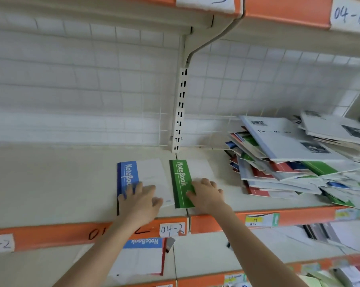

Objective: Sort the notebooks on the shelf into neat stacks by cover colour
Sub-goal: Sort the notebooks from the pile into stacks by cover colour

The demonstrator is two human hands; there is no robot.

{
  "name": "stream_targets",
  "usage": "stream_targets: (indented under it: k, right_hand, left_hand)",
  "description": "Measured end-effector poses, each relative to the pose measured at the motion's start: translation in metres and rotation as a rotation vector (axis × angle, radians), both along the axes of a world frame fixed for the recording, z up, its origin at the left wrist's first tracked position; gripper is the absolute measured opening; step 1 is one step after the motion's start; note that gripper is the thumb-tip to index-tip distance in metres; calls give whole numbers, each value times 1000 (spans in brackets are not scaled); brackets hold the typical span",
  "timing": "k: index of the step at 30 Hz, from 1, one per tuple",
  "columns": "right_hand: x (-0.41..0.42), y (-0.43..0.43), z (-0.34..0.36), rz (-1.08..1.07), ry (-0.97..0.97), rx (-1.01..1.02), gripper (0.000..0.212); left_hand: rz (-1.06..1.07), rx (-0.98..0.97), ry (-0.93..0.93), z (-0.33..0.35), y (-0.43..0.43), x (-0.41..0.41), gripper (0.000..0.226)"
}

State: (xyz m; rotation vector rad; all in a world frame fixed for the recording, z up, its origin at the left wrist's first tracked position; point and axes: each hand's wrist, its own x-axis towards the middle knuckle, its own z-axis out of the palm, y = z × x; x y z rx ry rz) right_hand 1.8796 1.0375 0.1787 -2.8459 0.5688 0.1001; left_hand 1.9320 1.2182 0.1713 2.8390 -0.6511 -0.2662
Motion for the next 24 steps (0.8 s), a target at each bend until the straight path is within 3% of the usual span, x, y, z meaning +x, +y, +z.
stream_targets:
  k: [8, 12, 20, 22, 24]
  right_hand:
    - [0, -4, -2, -27, -1, -7, 41]
    - [-6, -7, 3, -56, -102, -54, 45]
    - [-44, -61, 58, 42, -779, -253, 31]
    - [-56, -88, 78, -38, -767, -338, 32]
    - [-67, -117, 91, -152, -626, -412, 42]
  left_hand:
    - [-82, 49, 40, 1, 10, 22, 56]
    - [-166, -39, -60, 2, -4, 24, 54]
    - [-350, -324, -269, 43, -110, -12, 49]
    - [-396, -387, -320, 54, -139, -24, 46]
    - [-443, -475, -353, 65, -164, -37, 43]
